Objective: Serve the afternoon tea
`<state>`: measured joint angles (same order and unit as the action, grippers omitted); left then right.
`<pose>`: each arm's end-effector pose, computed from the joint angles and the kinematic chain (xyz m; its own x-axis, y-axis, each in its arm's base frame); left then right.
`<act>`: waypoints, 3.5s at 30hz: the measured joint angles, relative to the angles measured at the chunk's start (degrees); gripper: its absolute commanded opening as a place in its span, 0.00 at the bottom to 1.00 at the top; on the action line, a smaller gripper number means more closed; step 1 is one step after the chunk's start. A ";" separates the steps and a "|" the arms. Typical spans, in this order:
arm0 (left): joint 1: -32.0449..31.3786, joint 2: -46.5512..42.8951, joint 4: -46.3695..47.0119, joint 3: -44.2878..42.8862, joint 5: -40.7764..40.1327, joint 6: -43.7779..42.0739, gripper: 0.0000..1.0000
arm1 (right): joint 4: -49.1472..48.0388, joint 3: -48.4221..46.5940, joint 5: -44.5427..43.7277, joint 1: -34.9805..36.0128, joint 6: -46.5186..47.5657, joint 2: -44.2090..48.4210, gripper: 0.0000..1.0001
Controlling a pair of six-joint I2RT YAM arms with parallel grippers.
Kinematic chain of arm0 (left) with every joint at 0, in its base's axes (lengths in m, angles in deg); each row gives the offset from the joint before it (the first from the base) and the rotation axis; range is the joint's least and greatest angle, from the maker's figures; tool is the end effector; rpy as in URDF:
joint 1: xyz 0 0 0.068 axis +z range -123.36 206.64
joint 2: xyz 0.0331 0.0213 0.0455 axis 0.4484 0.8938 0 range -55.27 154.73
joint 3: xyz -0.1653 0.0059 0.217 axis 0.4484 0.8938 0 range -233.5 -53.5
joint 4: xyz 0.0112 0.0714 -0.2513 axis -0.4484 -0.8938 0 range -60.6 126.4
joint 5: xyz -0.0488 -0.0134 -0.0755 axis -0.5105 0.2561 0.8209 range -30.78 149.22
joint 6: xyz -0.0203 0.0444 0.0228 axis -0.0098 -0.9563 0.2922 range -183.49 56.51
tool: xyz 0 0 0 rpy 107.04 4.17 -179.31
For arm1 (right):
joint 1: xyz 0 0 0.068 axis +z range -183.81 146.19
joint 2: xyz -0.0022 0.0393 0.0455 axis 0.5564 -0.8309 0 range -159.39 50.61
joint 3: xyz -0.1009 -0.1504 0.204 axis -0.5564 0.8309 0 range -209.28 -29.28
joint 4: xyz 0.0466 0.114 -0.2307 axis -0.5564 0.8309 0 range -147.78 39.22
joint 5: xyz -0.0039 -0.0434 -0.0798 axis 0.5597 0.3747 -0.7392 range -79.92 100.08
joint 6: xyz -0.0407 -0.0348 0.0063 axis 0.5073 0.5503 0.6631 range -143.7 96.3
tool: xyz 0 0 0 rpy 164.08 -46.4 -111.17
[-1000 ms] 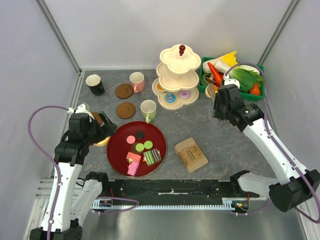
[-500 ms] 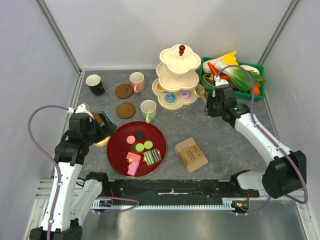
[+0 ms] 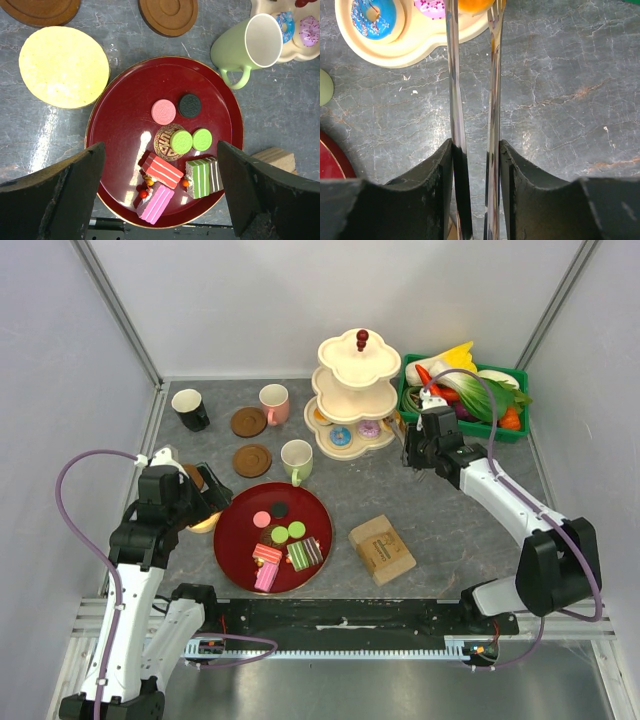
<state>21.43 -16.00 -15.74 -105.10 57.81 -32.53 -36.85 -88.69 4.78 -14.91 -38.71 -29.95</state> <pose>0.1260 -0.0106 0.3215 -0.5838 -0.4632 -0.6668 -0.2663 0.8851 -0.3817 0.2927 0.0966 0.2682 -0.6790 0.0401 -0.7331 -0.0846 0.9876 0.1324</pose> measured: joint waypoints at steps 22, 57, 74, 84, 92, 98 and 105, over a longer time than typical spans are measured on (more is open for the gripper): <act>0.00 0.11 -0.02 0.00 -0.33 -0.04 0.98 | -11.69 -0.11 0.50 0.00 4.15 -8.83 0.45; 0.00 1.53 0.00 0.00 -1.51 -0.04 0.98 | -19.61 -6.54 -6.82 3.80 12.74 -21.46 0.58; 0.00 1.51 0.04 0.00 -1.44 -0.07 0.98 | -18.43 -5.09 -11.19 5.49 13.64 -18.23 0.57; 0.00 1.46 0.04 0.00 -1.01 -0.09 0.98 | -15.23 -2.05 -14.05 6.91 13.57 -14.38 0.57; 0.00 1.44 0.50 0.00 0.50 -0.09 0.98 | -8.39 0.96 -18.32 10.58 11.54 -6.36 0.57; 0.00 1.49 1.49 0.00 2.34 -0.09 0.98 | 1.09 1.66 -21.46 17.55 6.62 2.80 0.57; 0.00 1.73 1.77 0.02 3.76 -0.07 0.98 | 14.38 2.67 -20.90 22.80 -1.07 14.69 0.56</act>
<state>21.43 -14.28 -13.97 -105.07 61.57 -32.59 -22.47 -86.03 -16.12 7.89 -39.78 -15.26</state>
